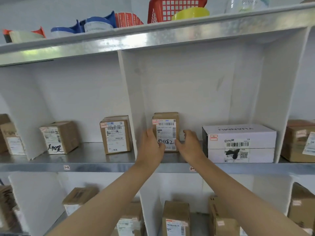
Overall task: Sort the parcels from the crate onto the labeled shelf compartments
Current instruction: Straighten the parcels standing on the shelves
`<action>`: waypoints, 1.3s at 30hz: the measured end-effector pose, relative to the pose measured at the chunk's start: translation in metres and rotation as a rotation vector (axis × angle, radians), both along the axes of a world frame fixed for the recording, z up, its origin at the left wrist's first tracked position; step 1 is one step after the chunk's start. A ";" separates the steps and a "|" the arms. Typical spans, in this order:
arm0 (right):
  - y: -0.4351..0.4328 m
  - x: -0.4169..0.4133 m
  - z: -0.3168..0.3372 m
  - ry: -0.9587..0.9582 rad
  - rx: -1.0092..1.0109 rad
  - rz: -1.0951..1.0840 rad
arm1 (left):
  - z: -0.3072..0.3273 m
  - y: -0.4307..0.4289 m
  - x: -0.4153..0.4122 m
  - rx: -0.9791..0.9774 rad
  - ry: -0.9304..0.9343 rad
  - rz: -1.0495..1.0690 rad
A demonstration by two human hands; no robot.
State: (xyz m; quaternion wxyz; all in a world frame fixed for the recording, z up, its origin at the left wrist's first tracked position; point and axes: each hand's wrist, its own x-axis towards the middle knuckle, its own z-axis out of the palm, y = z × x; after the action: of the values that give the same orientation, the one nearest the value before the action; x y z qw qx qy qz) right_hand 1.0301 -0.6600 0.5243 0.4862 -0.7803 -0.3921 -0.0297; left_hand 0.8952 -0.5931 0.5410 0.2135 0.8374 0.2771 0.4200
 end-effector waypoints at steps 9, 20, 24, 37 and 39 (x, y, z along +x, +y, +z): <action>-0.087 -0.031 0.040 -0.226 0.176 -0.088 | 0.016 -0.036 -0.003 0.083 -0.076 -0.134; -0.197 0.031 0.019 -0.174 -0.132 -0.458 | -0.010 -0.090 0.068 -0.217 0.086 -0.267; -0.194 0.052 0.013 -0.126 -0.201 -0.391 | -0.013 -0.094 0.090 -0.248 0.078 -0.236; -0.169 0.102 0.005 -0.065 -0.282 -0.197 | -0.013 -0.077 0.137 -0.143 0.145 -0.121; -0.169 0.105 0.001 -0.060 -0.241 -0.153 | -0.014 -0.076 0.139 -0.149 0.137 -0.100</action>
State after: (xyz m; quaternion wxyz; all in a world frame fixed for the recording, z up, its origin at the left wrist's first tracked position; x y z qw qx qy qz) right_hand 1.1350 -0.8295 0.5251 0.3734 -0.8595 -0.3466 -0.0425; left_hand 1.0338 -0.6692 0.5270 0.2765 0.8587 0.2796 0.3288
